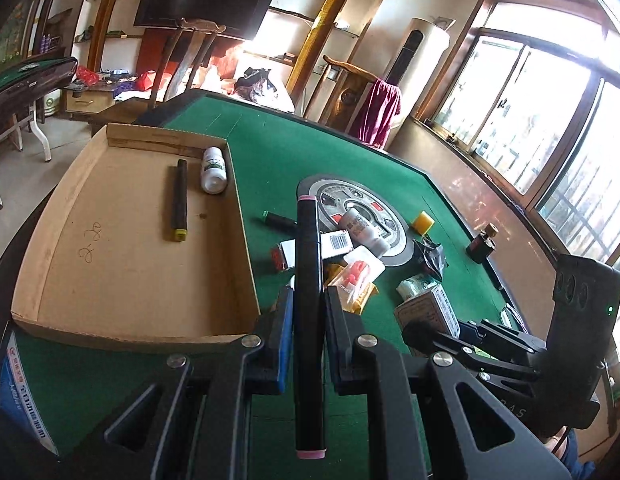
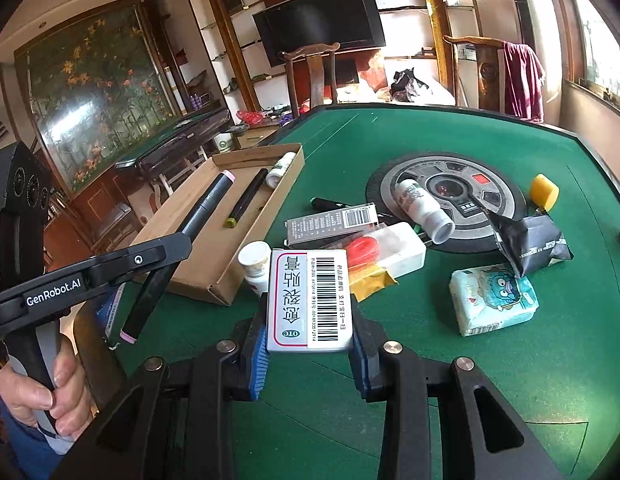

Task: Organize objects
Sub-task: 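Carry the marker and white barcode box over the cardboard tray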

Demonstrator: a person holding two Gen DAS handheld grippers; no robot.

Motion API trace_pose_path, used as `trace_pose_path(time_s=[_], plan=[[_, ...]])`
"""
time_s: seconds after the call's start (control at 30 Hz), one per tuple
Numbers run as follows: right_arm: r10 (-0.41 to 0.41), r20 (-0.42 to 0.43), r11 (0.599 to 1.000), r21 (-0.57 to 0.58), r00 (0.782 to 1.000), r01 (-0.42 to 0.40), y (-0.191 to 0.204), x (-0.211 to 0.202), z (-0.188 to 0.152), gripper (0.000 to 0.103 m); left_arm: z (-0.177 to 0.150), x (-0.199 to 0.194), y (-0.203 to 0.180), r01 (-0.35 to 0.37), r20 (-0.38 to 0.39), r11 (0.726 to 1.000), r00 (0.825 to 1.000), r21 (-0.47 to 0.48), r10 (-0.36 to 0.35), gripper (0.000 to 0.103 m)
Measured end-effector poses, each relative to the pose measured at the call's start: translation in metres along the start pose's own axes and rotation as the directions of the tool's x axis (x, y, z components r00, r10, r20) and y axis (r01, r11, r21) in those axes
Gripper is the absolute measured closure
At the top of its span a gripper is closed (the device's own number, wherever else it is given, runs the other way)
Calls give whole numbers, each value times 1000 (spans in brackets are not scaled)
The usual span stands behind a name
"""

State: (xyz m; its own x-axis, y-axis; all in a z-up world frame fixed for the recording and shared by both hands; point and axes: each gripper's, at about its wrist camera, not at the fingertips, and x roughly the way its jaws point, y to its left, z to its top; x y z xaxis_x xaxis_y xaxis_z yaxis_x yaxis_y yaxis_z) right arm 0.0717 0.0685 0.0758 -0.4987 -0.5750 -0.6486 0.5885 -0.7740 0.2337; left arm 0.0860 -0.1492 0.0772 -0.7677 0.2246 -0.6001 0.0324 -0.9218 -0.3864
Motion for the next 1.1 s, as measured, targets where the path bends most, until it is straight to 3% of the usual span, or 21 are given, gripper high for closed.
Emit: trace_pose_path(time_s=[0.17, 0.7, 1.1], plan=[[18, -12, 1000, -6, 1000, -18, 16, -3, -1, 67, 4, -16, 14, 4, 20, 999, 1000, -33, -3, 89], [91, -38, 993, -77, 995, -94, 54, 14, 12, 66, 17, -38, 65, -87, 63, 992, 994, -95, 93, 89], [125, -129, 988, -79, 984, -136, 71, 63, 64, 66, 56, -4, 117, -111, -35, 983, 994, -147, 107, 89]])
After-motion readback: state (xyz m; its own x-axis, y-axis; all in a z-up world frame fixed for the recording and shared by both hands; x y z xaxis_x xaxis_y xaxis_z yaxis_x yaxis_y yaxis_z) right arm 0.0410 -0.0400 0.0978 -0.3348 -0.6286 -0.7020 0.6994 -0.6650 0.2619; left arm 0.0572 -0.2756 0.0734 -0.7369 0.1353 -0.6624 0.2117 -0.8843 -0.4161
